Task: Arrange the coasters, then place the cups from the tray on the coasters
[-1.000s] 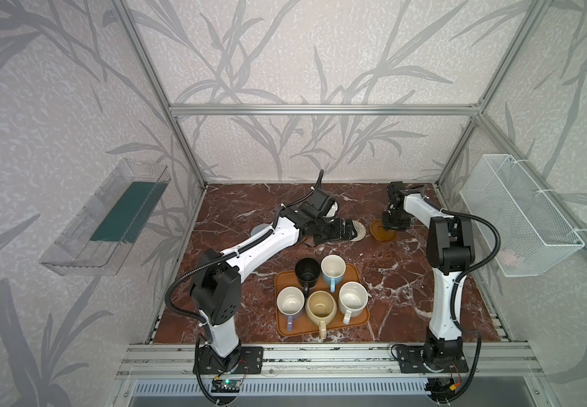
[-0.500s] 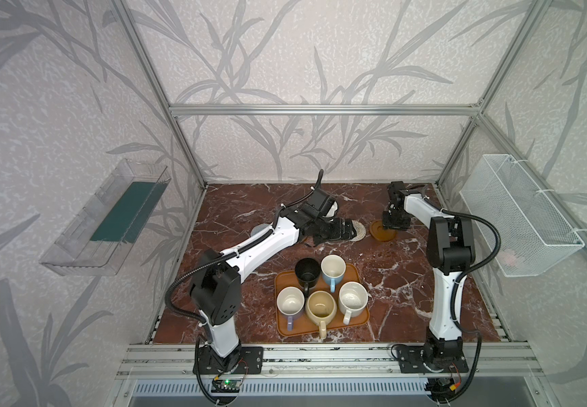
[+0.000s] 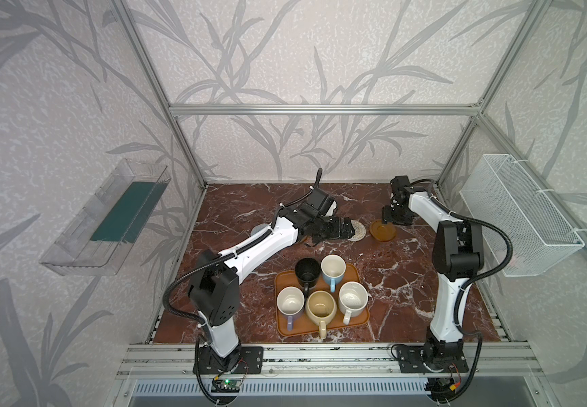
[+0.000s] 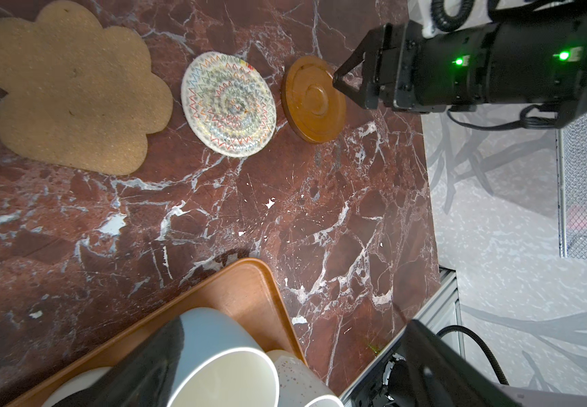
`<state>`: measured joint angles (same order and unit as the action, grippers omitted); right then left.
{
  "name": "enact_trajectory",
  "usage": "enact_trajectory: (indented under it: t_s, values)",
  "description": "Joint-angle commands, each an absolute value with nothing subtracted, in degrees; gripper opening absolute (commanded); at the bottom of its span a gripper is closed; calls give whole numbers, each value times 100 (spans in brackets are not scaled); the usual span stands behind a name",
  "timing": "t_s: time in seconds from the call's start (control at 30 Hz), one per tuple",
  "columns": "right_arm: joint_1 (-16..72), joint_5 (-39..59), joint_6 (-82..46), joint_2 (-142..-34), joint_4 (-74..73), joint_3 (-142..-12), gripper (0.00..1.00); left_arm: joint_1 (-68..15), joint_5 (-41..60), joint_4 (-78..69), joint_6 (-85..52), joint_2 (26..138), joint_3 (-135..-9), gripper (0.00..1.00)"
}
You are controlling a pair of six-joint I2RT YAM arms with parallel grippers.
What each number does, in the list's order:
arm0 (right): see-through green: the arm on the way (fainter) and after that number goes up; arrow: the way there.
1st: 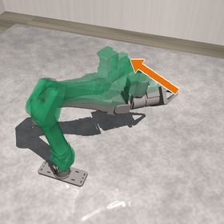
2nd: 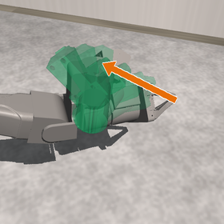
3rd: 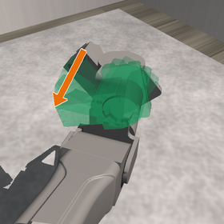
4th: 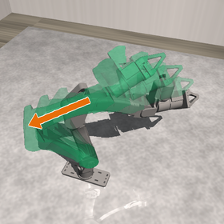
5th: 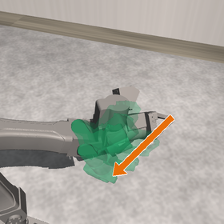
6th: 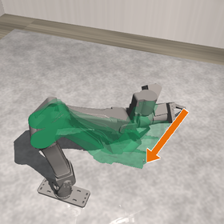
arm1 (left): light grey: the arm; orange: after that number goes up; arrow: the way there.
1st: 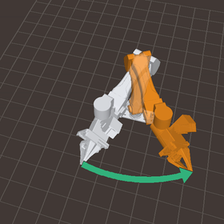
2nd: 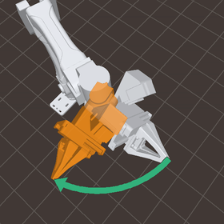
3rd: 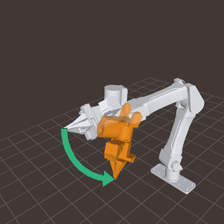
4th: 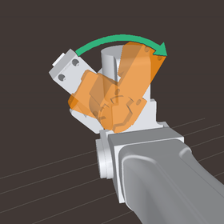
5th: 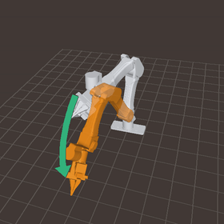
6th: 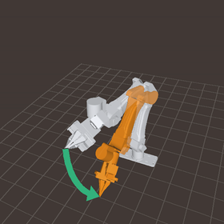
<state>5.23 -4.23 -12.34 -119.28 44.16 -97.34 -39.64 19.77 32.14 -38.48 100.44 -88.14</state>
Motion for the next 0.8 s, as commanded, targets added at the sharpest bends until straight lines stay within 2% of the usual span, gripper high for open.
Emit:
enact_trajectory:
  t_s: [0.0, 0.03, 0.4, 0.6, 0.77]
  values:
    - [627, -304, -1266, -11248, 4571, -9582, 95, -3922, 1654, 3488, -3744, 9666, -8834, 99]
    - [648, -198, -1300, -11102, 4610, -9533, 99, -3905, 1637, 3547, -3736, 9614, -8820, 99]
    - [948, 974, -1359, -9312, 4623, -8559, 99, -3670, 1458, 3988, -3688, 8705, -8478, 99]
    - [1603, 882, -1329, -8553, 4913, -8228, 99, -3532, 1500, 4388, -3504, 8176, -8244, 99]
    - [2155, 1242, -1637, -7799, 4648, -7771, 99, -3531, 1432, 4872, -3405, 7770, -7978, 98]
